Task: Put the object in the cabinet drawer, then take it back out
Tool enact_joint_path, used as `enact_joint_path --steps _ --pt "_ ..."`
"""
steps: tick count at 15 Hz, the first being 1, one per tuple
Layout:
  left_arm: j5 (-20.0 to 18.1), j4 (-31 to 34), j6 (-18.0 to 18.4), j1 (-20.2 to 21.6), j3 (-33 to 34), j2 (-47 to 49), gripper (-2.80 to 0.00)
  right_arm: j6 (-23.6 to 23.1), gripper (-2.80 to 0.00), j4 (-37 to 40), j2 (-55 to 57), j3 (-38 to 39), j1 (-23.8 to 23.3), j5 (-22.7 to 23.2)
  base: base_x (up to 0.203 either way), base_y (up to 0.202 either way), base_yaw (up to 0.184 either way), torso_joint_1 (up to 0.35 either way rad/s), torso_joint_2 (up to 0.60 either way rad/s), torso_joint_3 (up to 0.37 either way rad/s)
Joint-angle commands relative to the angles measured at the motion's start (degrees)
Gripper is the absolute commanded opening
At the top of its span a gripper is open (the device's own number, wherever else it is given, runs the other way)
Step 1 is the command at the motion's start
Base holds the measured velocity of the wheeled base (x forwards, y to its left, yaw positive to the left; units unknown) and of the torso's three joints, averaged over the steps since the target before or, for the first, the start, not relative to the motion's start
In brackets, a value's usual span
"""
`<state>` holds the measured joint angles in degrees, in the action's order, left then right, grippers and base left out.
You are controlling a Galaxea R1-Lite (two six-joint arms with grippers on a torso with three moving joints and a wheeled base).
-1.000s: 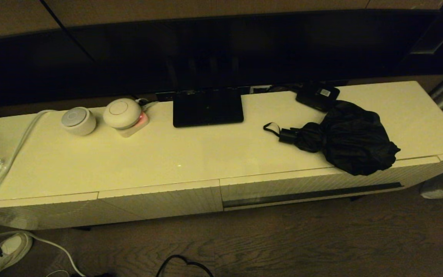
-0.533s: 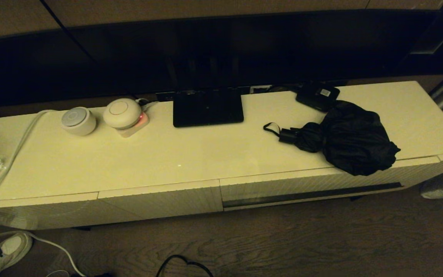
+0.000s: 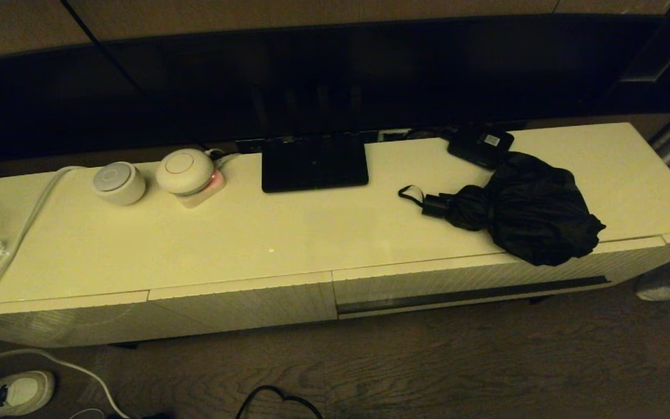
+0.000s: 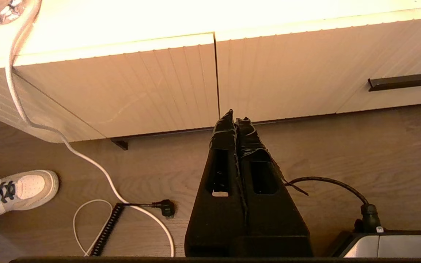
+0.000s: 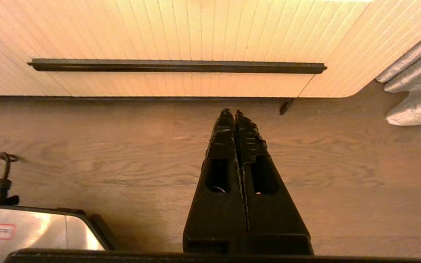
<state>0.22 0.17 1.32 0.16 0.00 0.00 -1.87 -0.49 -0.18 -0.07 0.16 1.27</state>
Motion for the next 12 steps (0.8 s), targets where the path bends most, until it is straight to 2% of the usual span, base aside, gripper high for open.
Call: enact_joint_path --steps 1,12 --pt "0.04 0.0 0.0 0.02 0.18 0.0 -2.8 0.2 -2.8 0.22 0.18 0.16 0.02 0.04 0.0 0.0 0.0 0.0 0.0 0.0" --pt "0.04 0.0 0.0 0.02 0.18 0.0 -2.8 0.46 -2.8 0.14 0.18 0.16 0.02 0.04 0.0 0.0 0.0 0.0 0.0 0.0"
